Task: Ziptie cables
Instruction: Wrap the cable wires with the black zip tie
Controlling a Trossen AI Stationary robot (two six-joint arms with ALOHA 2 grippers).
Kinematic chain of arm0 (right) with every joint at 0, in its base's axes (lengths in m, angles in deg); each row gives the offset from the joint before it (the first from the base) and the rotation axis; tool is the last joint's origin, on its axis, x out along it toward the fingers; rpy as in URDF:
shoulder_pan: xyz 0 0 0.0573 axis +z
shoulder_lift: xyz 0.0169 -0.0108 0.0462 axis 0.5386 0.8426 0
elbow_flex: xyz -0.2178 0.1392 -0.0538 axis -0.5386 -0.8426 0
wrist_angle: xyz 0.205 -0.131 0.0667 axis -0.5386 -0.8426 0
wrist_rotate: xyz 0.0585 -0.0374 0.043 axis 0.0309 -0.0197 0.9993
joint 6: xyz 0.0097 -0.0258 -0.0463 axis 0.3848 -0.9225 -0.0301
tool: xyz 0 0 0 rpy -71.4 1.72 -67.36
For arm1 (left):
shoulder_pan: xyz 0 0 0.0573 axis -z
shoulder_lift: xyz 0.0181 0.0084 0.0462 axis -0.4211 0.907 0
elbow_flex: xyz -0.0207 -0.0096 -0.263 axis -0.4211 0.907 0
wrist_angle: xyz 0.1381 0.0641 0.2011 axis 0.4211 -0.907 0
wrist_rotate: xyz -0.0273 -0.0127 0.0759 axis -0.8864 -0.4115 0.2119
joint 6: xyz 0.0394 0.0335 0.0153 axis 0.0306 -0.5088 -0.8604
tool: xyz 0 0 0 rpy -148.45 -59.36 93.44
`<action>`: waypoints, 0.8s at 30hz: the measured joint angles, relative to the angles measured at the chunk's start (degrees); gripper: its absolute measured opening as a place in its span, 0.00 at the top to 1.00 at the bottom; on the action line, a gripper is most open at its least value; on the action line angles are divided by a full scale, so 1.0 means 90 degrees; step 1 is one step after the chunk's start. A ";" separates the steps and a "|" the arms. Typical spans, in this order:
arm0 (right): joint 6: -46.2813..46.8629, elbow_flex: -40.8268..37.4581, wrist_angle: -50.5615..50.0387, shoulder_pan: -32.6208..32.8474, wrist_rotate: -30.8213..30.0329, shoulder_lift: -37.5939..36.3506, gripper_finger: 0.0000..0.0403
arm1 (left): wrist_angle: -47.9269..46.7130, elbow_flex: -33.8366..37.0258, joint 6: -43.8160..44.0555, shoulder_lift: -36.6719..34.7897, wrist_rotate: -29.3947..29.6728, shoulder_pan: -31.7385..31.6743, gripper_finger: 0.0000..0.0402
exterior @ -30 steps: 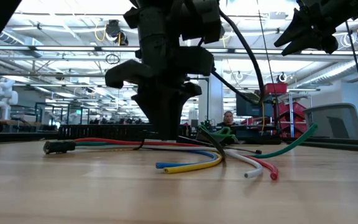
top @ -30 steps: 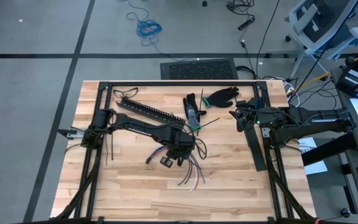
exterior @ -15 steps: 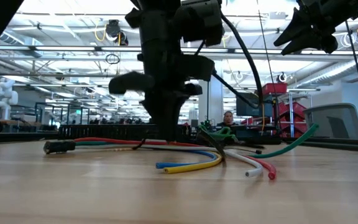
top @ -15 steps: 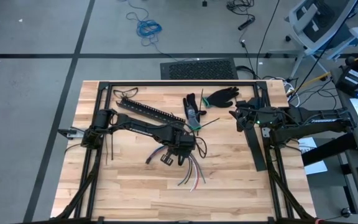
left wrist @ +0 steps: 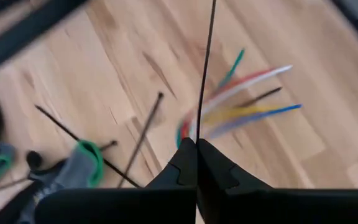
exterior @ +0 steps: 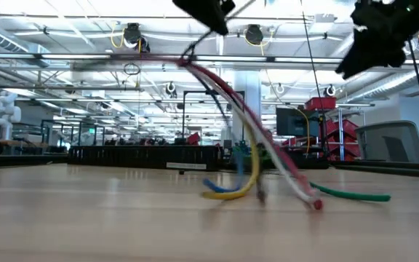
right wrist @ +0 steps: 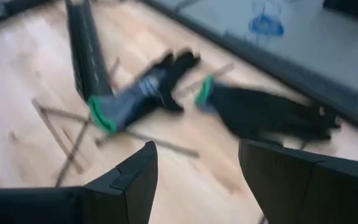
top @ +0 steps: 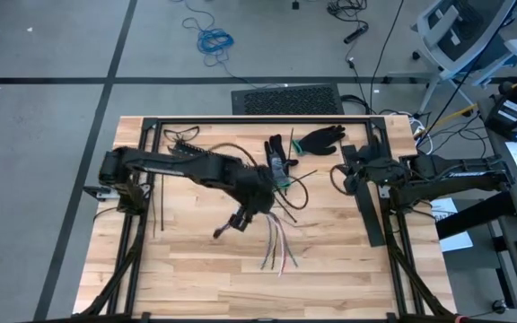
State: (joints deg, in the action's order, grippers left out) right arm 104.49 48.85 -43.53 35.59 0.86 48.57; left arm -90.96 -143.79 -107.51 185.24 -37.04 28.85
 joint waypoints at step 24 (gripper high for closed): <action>0.0657 -0.2046 1.0341 0.0266 0.1639 0.3463 0.47 | 0.1623 0.0002 0.0750 -0.0477 -0.1475 -0.0607 1.00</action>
State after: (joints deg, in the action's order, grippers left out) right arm 110.40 30.44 49.54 37.99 15.62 79.74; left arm -76.35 -143.76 -100.77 180.95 -50.32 23.38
